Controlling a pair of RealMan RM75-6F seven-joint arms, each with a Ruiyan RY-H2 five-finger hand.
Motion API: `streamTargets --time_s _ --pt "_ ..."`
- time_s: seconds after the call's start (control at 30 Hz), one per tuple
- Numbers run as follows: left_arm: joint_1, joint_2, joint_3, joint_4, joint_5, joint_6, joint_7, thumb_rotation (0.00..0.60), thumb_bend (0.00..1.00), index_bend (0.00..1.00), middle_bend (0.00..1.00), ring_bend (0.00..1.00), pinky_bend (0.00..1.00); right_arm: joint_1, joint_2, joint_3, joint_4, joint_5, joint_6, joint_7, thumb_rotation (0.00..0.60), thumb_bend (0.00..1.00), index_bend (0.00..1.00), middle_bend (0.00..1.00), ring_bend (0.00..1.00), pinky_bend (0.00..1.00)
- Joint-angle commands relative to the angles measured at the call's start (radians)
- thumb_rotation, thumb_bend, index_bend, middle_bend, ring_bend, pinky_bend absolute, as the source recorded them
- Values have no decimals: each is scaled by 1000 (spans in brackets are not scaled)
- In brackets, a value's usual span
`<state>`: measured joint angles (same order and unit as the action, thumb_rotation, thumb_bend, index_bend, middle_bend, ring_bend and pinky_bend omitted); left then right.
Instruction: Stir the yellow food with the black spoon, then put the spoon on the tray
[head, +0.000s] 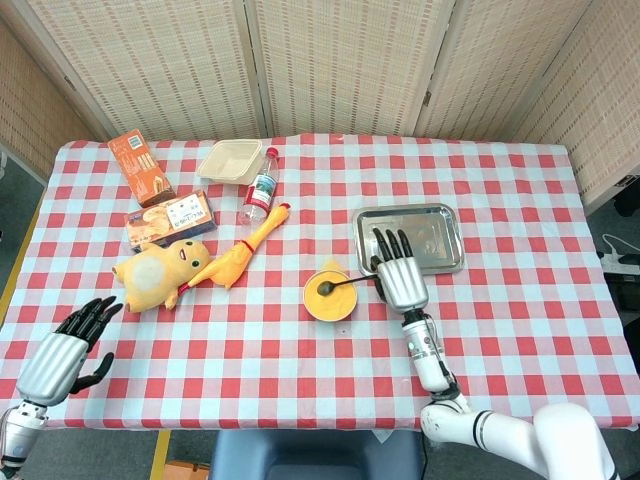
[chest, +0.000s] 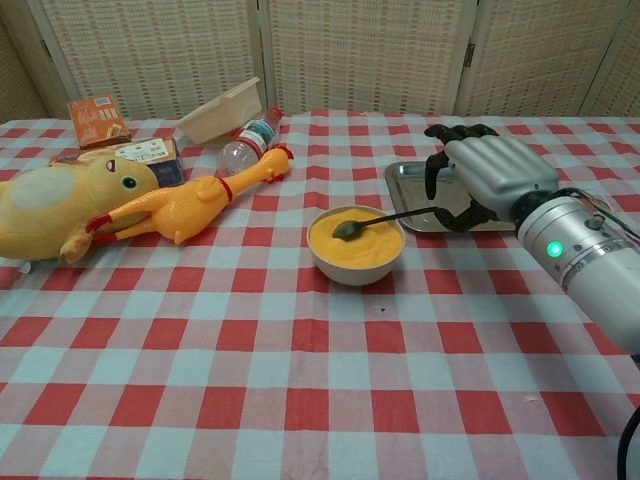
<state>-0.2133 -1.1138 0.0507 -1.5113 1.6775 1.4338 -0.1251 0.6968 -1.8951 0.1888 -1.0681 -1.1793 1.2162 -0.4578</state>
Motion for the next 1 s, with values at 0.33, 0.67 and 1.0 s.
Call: streamTargets --time_s 0.33,0.67,1.0 --pt "-2 3 1 -1 -3 -7 -4 600 481 0 0 0 176 -7 -28 8 48 -32 -8 21 600 330 506 46 0 0" --pt "-5 4 2 -2 -6 -17 -5 600 480 0 0 0 176 -13 -36 22 61 -53 -12 29 600 330 523 57 0 0" --pt "-7 3 1 -2 -11 -24 -3 600 480 0 0 0 177 -17 -42 31 70 -61 -26 31 600 330 534 65 0 0"
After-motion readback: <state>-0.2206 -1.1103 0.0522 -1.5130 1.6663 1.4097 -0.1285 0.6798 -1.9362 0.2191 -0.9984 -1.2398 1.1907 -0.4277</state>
